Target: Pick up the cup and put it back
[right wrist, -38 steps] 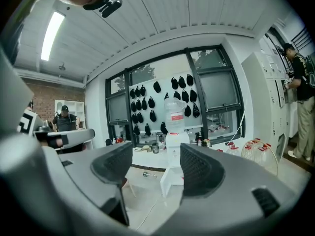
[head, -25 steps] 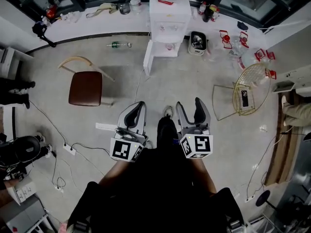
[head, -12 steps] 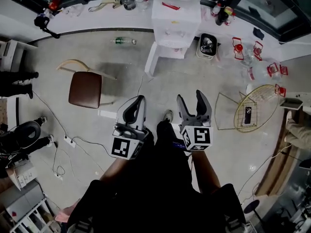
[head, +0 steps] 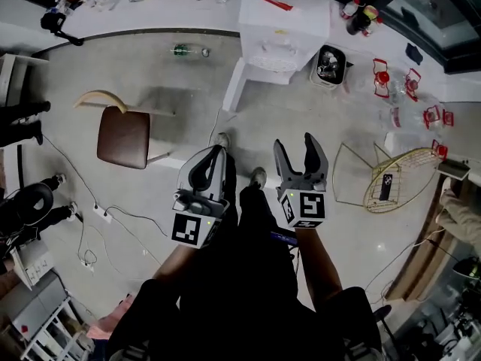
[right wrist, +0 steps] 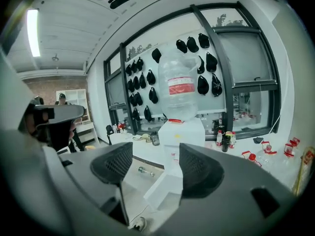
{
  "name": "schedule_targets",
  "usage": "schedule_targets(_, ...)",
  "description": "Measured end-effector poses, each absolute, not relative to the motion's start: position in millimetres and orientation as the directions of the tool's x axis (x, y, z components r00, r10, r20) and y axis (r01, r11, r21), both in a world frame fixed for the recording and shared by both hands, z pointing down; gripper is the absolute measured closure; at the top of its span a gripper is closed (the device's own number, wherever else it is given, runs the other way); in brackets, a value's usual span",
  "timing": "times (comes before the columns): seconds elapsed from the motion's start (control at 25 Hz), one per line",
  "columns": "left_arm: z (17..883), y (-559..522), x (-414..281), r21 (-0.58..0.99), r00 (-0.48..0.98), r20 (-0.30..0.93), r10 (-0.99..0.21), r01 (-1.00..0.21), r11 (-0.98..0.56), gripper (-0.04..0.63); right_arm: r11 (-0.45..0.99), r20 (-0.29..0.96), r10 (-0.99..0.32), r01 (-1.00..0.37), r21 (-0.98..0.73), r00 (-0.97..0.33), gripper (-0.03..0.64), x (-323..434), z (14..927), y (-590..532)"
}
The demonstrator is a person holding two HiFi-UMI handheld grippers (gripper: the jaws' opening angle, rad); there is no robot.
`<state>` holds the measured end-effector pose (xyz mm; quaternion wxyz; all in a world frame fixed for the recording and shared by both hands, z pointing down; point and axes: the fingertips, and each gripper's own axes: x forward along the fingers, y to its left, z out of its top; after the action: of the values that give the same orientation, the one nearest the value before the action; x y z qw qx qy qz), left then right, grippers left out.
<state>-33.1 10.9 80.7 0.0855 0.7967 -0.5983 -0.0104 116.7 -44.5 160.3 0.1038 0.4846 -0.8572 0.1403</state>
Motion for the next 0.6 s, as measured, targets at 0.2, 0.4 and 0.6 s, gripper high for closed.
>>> schedule_targets(0.2,120,-46,-42,0.158,0.321,0.062,-0.945,-0.938,-0.308,0.588,0.465,0.334,-0.811,-0.876,-0.128,-0.480,0.336,102,204,-87)
schedule_targets(0.4,174,-97,-50,0.160,0.339,0.037,-0.940,-0.930,-0.330,0.588,0.438,0.342,-0.826,-0.892,-0.109,-0.447,0.336,95,264,-132)
schedule_targets(0.6,252,-142,-54,0.164,0.347,0.023,-0.937,-0.926,-0.339,0.588,0.419,0.342,-0.839,-0.903,-0.091,-0.424,0.336,94,343,-165)
